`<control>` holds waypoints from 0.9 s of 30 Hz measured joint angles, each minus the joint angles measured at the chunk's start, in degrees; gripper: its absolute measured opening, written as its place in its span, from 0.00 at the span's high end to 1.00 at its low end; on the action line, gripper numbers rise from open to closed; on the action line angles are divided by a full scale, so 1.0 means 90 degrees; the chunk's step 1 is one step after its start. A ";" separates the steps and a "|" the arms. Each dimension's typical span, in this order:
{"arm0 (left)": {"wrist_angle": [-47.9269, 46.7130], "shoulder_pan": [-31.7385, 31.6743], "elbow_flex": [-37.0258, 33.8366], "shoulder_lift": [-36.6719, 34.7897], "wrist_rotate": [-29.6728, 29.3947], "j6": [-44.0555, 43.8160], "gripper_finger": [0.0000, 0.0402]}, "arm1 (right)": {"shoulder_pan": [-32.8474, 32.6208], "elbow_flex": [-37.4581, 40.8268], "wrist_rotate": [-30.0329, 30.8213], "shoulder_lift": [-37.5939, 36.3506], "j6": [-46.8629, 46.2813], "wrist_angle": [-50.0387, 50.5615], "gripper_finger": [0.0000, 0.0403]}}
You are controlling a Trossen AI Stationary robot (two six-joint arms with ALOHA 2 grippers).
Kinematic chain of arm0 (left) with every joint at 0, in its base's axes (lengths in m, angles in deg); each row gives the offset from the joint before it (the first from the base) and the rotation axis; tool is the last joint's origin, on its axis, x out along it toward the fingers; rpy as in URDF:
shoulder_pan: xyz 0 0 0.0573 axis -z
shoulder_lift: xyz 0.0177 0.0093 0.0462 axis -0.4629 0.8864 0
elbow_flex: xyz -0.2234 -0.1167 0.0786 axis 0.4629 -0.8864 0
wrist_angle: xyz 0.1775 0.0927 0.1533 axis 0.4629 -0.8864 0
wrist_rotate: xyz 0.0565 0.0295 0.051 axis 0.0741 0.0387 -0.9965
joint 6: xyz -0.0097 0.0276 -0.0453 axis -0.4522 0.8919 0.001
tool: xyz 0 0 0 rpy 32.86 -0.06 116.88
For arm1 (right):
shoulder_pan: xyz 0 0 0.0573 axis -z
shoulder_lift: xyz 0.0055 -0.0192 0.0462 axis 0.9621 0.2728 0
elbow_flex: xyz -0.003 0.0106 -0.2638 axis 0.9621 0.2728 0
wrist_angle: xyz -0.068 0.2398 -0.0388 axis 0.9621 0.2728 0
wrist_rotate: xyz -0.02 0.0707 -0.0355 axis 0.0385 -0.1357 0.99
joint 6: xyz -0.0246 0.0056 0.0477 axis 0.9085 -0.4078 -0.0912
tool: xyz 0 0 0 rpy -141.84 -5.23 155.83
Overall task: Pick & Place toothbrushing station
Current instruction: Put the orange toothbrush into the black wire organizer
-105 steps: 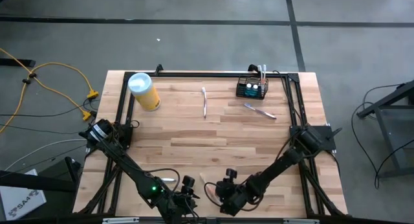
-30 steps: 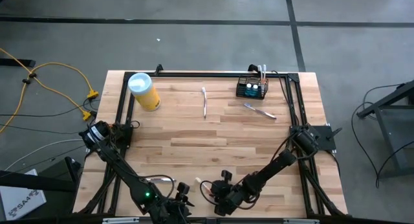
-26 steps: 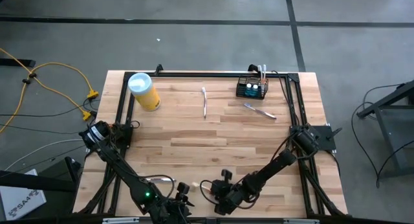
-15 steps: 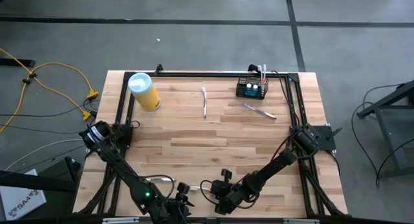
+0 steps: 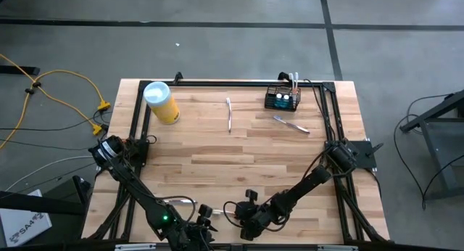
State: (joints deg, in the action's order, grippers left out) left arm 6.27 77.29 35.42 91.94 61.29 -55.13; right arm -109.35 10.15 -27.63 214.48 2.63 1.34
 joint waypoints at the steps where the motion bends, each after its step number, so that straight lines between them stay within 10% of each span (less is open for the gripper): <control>1: 0.0000 0.0000 0.0000 0.0000 0.0000 0.0000 0.65 | 0.0030 0.0000 -0.0065 0.0000 0.0008 -0.0011 0.79; 27: 0.0000 0.0002 0.0000 0.0000 -0.0029 -0.0017 0.65 | 0.0289 -0.0005 -0.0616 0.0002 0.0998 -0.0355 0.82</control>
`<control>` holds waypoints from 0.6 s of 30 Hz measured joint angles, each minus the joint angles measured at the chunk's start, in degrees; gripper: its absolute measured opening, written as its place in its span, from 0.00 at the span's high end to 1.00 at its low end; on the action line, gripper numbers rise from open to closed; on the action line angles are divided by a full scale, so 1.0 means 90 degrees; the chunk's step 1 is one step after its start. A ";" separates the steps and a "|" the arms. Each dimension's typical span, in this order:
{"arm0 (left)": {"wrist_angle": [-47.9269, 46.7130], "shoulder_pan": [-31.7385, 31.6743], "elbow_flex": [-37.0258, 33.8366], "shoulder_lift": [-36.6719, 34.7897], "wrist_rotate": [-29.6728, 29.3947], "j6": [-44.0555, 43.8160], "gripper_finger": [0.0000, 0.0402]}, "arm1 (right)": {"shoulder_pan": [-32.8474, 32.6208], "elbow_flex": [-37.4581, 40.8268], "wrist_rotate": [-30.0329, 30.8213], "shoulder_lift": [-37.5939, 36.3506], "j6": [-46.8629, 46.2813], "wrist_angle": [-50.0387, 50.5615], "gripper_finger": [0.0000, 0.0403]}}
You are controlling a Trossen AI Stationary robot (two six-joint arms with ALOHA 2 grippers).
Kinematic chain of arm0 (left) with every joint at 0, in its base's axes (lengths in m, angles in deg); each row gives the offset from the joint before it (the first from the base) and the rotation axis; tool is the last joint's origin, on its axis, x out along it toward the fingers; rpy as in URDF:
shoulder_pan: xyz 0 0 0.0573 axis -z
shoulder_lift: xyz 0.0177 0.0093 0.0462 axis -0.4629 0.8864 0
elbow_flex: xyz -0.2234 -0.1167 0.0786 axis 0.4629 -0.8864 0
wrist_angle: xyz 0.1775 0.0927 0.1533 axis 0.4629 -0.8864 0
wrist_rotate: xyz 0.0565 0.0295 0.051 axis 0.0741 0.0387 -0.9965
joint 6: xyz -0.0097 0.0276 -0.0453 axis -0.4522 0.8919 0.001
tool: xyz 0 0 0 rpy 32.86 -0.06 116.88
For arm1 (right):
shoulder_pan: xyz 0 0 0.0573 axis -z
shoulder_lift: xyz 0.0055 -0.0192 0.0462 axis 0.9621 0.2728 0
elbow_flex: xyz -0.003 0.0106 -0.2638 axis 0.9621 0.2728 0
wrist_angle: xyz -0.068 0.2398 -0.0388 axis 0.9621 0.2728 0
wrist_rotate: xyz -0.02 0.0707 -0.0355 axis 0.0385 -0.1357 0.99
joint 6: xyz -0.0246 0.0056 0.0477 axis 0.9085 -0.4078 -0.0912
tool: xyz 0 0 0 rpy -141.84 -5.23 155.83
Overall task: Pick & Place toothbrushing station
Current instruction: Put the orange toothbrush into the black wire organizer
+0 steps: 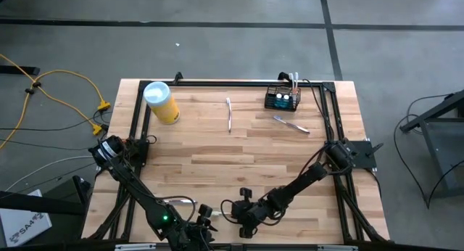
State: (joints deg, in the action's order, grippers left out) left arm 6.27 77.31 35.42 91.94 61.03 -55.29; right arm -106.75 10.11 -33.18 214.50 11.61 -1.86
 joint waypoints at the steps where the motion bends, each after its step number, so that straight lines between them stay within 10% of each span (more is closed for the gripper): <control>1: 0.0000 -0.0001 0.0000 0.0000 0.0000 0.0000 0.65 | 0.0000 0.0000 0.0002 0.0000 0.0005 -0.0024 0.82; 18: 0.0041 0.0000 0.0000 0.0000 0.0003 0.0002 0.65 | -0.0008 -0.0012 -0.0014 0.0068 -0.0244 0.0232 0.94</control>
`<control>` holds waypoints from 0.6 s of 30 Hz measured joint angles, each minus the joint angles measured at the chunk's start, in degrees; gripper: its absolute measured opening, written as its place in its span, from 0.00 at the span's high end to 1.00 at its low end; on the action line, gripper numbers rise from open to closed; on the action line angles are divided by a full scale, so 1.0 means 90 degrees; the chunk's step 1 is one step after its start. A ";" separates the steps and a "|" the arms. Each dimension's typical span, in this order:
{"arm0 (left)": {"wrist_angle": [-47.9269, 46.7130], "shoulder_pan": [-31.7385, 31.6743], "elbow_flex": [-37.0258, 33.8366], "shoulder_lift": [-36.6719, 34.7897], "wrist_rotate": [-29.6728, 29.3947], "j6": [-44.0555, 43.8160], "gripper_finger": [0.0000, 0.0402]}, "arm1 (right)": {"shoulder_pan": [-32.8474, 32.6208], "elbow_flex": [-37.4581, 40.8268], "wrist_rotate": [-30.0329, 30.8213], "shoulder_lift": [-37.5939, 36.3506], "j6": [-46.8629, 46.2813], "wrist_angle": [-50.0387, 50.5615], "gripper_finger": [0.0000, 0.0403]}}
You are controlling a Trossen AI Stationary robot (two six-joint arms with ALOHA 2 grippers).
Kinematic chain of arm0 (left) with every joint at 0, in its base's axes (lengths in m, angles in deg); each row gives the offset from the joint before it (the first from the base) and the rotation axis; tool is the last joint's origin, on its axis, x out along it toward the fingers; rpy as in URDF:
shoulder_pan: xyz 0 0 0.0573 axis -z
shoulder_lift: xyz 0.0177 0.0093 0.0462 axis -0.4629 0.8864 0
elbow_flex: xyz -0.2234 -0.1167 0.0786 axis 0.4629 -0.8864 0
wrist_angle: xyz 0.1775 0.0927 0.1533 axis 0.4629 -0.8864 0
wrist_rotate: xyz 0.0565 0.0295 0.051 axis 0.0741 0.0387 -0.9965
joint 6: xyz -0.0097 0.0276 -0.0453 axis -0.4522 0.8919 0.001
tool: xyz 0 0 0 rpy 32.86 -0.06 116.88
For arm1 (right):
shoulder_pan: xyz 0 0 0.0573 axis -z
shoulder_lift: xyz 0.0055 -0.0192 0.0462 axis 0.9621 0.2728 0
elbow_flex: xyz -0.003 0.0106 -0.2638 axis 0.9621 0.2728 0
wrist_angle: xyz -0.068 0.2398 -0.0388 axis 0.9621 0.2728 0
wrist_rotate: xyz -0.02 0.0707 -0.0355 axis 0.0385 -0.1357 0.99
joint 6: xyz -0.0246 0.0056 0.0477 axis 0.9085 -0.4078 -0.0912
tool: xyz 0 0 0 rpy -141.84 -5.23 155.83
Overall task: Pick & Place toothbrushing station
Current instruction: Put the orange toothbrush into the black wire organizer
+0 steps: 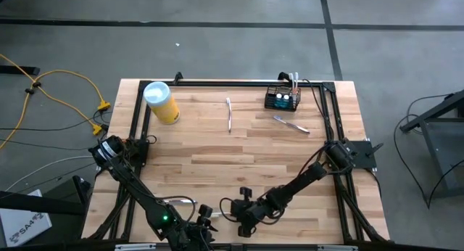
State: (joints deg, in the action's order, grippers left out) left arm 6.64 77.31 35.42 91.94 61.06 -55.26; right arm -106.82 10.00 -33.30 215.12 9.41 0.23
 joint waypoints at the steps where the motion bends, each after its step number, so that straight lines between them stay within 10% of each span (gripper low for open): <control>1: 0.0004 0.0000 0.0000 0.0000 0.0002 -0.0001 0.65 | -0.0007 -0.0003 -0.0053 0.0012 -0.0051 0.0026 0.96; 18: 0.0062 0.0000 0.0000 0.0000 0.0007 0.0002 0.65 | -0.0140 0.0050 0.1119 -0.0350 0.0031 0.0315 0.98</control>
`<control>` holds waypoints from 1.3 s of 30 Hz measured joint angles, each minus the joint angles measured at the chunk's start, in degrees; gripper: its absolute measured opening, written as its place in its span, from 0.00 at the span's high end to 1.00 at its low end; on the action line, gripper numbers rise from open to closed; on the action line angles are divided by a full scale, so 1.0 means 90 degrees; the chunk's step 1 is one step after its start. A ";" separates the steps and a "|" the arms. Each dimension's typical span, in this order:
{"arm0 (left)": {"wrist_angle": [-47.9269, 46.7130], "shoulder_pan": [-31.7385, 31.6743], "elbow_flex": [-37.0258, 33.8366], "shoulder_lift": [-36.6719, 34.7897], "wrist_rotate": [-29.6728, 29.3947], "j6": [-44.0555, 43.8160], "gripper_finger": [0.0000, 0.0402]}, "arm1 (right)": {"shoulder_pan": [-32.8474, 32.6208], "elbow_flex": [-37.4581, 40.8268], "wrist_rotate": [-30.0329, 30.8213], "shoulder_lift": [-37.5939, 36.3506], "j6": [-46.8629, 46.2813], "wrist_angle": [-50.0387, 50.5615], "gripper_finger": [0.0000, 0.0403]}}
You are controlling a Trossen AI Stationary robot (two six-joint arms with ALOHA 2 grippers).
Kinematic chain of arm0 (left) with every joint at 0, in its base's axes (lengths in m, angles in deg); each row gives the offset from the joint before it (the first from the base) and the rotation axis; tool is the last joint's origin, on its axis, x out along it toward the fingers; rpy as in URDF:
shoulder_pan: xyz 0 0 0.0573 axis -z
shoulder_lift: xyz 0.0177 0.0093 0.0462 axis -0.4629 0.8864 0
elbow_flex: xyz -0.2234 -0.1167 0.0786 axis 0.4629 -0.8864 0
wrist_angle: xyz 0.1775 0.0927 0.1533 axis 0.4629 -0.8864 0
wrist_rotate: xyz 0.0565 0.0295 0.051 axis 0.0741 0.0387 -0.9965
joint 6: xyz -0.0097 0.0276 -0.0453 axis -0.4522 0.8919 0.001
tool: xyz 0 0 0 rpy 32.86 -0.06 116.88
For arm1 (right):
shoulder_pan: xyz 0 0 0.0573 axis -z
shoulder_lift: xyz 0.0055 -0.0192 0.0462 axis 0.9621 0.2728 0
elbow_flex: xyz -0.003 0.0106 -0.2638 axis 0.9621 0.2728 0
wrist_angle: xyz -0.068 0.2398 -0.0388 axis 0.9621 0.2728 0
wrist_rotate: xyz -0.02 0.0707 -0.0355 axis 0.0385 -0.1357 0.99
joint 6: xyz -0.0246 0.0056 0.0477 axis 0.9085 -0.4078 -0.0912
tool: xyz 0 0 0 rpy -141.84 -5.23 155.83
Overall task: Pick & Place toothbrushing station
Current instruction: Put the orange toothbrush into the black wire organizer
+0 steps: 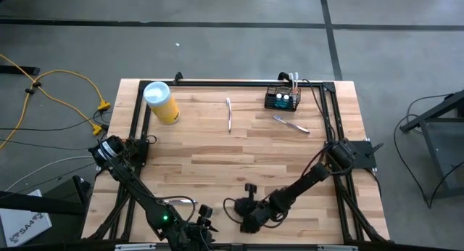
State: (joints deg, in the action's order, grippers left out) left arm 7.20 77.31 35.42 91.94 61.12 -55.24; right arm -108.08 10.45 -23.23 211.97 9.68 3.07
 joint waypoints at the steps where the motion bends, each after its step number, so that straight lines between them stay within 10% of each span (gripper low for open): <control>1: 0.0022 0.0000 0.0000 0.0000 0.0000 0.0002 0.65 | -0.0018 0.0009 0.0220 -0.0068 0.0001 0.0149 0.98; 23: 0.0451 -0.0712 0.0000 0.0000 -0.0896 0.0140 0.65 | -0.0403 -0.0032 0.3632 -0.2311 -0.1562 0.3491 0.98; 39: 0.1598 -0.1437 0.0000 0.0000 -0.2014 0.1916 0.65 | -0.1009 -0.0036 0.4707 -0.2635 -0.3028 0.4871 0.98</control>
State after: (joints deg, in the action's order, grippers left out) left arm 21.58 64.38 35.42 91.94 42.99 -38.00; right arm -117.16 10.13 19.13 188.26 -17.57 46.90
